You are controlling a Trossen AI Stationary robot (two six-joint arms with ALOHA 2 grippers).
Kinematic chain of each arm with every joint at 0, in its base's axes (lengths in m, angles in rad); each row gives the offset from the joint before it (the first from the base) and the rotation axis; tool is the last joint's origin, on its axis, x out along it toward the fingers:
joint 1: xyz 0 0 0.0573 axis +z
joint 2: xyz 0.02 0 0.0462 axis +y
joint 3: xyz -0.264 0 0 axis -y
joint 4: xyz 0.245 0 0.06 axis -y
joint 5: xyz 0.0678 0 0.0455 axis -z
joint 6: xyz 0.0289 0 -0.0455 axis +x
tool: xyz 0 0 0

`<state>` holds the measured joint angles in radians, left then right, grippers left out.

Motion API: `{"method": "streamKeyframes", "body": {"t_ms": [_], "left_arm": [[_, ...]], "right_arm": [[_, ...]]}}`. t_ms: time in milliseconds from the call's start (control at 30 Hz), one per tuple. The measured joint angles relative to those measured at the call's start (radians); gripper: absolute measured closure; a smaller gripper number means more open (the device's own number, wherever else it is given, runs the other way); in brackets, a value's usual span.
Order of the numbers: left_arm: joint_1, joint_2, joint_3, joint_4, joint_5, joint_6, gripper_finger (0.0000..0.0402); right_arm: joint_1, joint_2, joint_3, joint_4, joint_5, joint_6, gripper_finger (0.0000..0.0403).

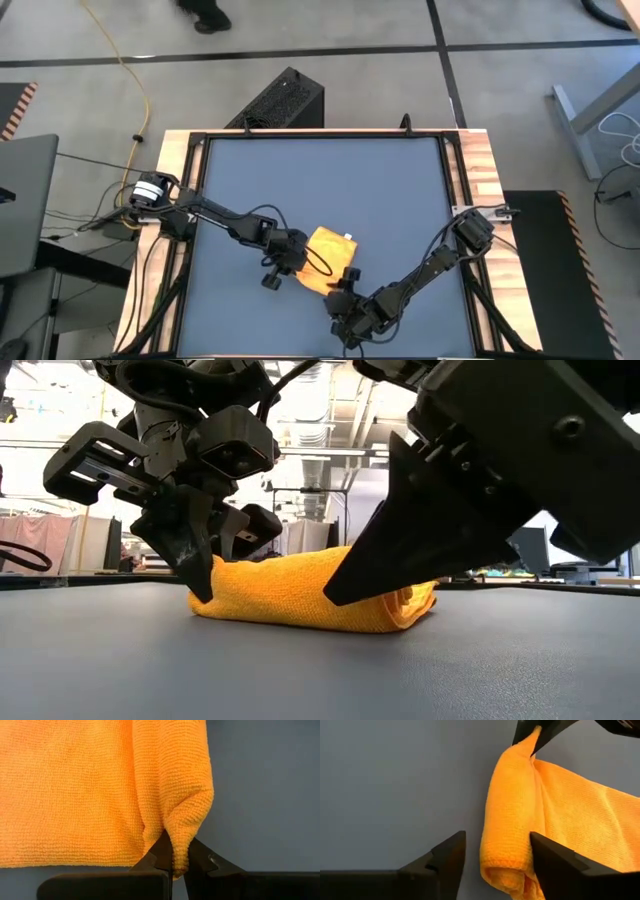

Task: Roll towel
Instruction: Roll the yellow microfiber cloth

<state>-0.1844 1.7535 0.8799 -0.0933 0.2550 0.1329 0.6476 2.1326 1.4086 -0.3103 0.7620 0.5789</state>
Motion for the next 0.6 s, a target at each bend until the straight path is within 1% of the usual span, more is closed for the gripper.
{"method": "streamKeyframes", "body": {"t_ms": [133,333,400,500,600], "left_arm": [[0.0,0.0,0.0,0.0,0.0,0.004,0.0393],[0.0,0.0,-0.001,0.024,0.0,0.021,0.0393],[0.0,-0.004,-0.001,0.031,-0.001,0.034,0.0393],[0.0,-0.011,-0.001,0.049,-0.005,0.046,0.0393],[0.0,-0.019,-0.001,0.057,-0.003,0.047,0.0393]], "right_arm": [[0.0,0.0,0.0,-0.003,-0.006,0.07,0.0231],[0.0,-0.001,0.0,-0.012,-0.056,0.165,0.0347],[0.003,-0.006,0.005,-0.038,-0.071,0.198,0.0378],[0.009,-0.019,0.023,-0.077,-0.09,0.275,0.038],[0.023,-0.023,0.045,-0.103,-0.09,0.349,0.0367]]}}
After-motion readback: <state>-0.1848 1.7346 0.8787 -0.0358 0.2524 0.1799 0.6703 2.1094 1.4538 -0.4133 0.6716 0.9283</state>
